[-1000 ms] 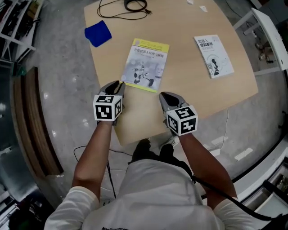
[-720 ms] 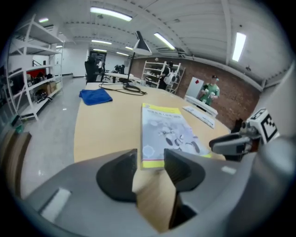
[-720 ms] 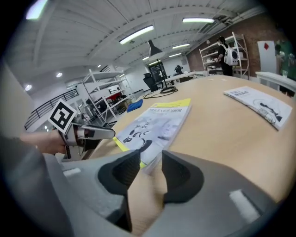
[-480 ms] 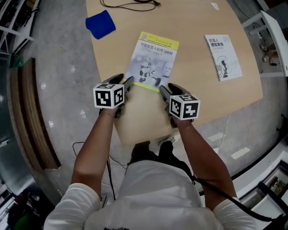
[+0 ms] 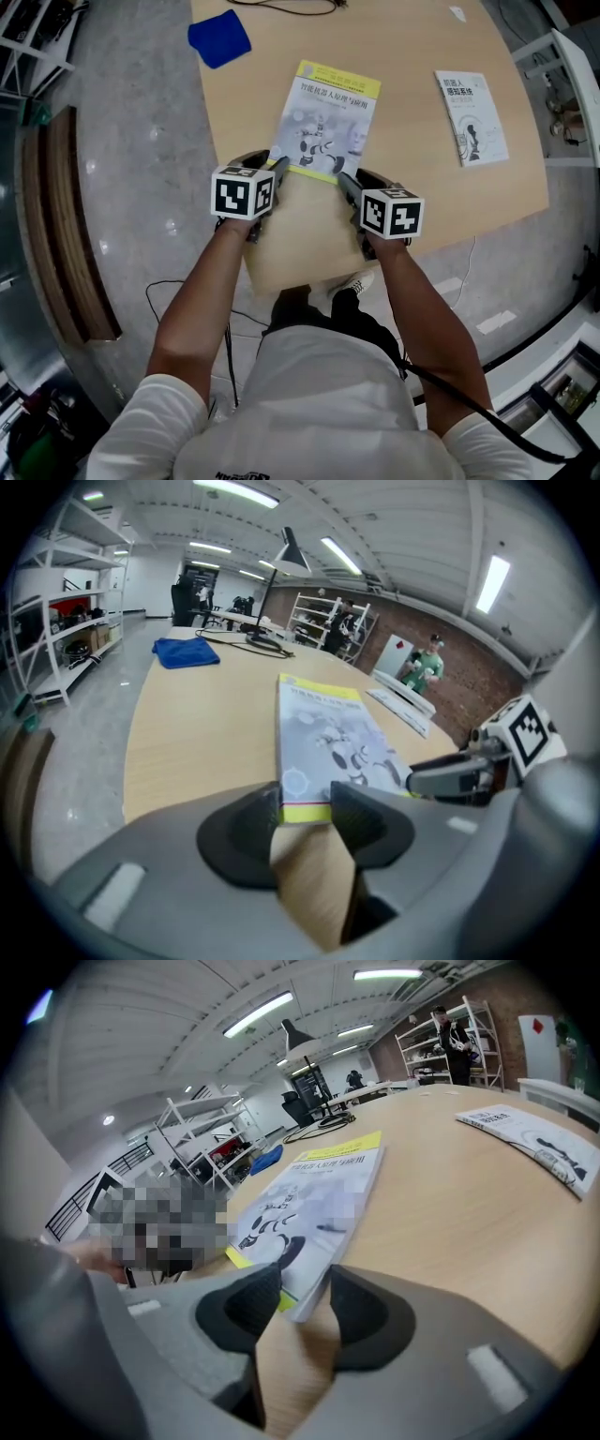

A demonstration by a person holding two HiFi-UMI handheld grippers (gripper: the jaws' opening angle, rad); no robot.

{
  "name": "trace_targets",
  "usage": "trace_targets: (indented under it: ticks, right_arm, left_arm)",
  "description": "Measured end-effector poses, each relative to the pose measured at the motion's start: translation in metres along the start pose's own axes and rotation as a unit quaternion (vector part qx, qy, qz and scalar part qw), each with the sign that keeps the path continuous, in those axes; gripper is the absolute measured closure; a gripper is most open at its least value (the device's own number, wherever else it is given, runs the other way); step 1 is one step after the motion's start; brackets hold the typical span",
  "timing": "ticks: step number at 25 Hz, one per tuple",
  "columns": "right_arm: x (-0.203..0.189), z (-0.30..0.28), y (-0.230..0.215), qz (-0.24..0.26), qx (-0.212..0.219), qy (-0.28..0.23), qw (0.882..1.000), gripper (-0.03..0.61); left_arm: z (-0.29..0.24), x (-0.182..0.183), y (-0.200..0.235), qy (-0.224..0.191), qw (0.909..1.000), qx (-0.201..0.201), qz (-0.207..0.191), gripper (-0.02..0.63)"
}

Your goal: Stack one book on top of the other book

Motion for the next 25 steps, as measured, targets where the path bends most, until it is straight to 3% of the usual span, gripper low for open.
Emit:
trace_targets:
  ticks: [15,25]
  right_arm:
    - [-0.048,0.051,-0.012,0.104,0.027,0.031,0.994,0.425]
    - [-0.076,0.079,-0.035,0.132,0.046,0.037,0.989,0.434]
  left_arm:
    - [0.033,-0.084,-0.07,0.0,0.9998,0.004,0.02,0.451]
    - [0.036,-0.126,-0.121,-0.016,0.9981,0.021,0.057,0.457]
Point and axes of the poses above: the fingertips, and each gripper's own axes: z backward along the fingers, y to its left, x out of its top, the point moved 5 cm from there along z, backward along the fingers, and after that the axes turned 2 degrees about -x, right-handed, at the moved point
